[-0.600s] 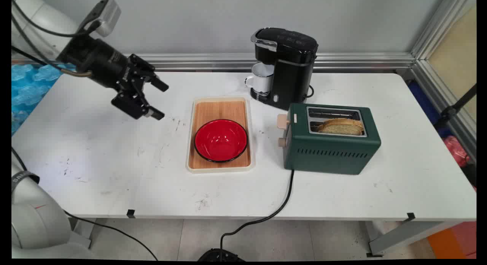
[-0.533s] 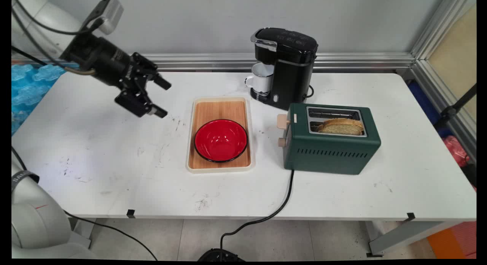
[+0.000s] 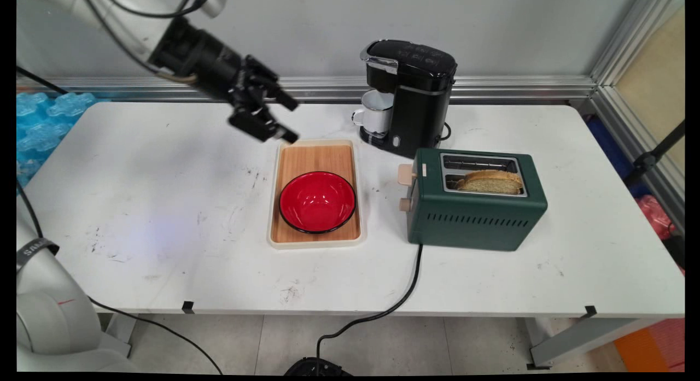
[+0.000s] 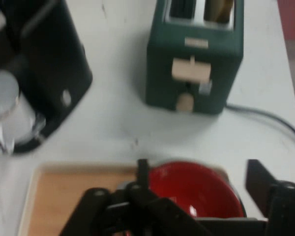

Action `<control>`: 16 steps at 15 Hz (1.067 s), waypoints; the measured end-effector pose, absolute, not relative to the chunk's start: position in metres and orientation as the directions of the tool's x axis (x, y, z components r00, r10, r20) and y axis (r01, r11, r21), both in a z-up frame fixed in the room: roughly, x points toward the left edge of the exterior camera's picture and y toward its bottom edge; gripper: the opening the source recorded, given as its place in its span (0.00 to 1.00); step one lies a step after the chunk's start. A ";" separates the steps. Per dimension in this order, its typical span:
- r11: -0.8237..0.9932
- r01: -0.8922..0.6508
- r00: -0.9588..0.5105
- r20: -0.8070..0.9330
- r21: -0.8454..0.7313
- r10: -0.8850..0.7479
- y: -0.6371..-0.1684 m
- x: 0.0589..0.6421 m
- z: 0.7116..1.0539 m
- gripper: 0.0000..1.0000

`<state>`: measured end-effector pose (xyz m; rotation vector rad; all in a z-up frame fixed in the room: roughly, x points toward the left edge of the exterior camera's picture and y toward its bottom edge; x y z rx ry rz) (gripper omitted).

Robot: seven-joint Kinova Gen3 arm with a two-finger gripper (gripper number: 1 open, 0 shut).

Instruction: Press the toaster switch

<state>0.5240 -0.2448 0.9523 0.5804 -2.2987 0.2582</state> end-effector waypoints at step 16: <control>0.884 -0.468 -0.522 0.805 0.007 -0.283 -0.267 0.466 0.929 0.00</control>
